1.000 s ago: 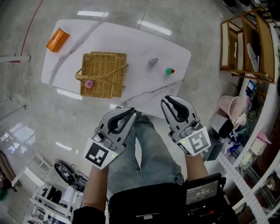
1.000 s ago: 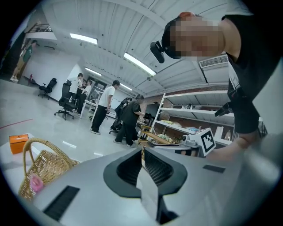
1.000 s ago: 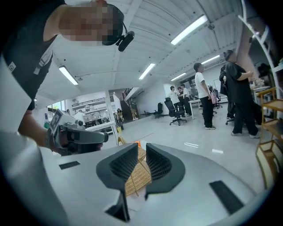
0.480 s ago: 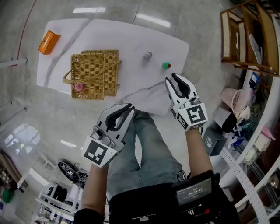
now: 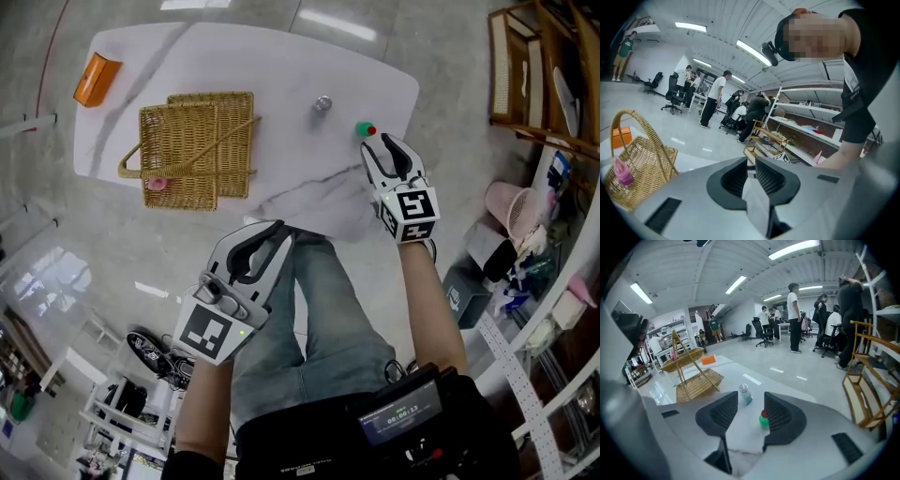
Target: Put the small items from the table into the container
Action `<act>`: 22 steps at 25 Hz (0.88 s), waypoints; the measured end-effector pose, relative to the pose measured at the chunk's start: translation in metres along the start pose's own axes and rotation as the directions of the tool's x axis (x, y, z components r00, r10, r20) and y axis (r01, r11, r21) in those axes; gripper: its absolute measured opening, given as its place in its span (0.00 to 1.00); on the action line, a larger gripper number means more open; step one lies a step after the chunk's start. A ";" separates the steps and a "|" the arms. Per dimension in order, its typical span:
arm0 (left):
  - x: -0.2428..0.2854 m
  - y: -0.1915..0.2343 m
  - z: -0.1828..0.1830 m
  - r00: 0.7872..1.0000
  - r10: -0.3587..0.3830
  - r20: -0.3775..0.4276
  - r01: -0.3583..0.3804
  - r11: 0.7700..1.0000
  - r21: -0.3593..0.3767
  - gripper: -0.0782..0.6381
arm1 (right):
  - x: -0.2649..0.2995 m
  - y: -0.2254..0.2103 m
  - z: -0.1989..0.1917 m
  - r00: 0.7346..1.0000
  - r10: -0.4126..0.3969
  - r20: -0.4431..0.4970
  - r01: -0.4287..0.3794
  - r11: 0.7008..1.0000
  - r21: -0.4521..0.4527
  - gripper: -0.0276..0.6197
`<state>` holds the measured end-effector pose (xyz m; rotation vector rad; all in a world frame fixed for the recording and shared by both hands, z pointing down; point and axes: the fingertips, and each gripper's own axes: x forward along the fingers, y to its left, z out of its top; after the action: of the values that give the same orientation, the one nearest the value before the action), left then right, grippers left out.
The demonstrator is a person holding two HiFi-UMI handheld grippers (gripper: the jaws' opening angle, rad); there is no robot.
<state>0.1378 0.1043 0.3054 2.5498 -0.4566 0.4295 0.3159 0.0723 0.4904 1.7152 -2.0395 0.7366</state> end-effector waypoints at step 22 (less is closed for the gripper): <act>-0.012 0.036 -0.026 0.995 0.103 0.009 -0.103 0.994 -0.024 0.16 | 0.067 -0.034 -0.071 0.987 -0.076 -0.140 0.068 0.996 -0.058 0.30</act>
<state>0.1077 0.0918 0.3372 2.5148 -0.5960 0.4458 0.3330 0.0584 0.5914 1.6484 -1.8750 0.7516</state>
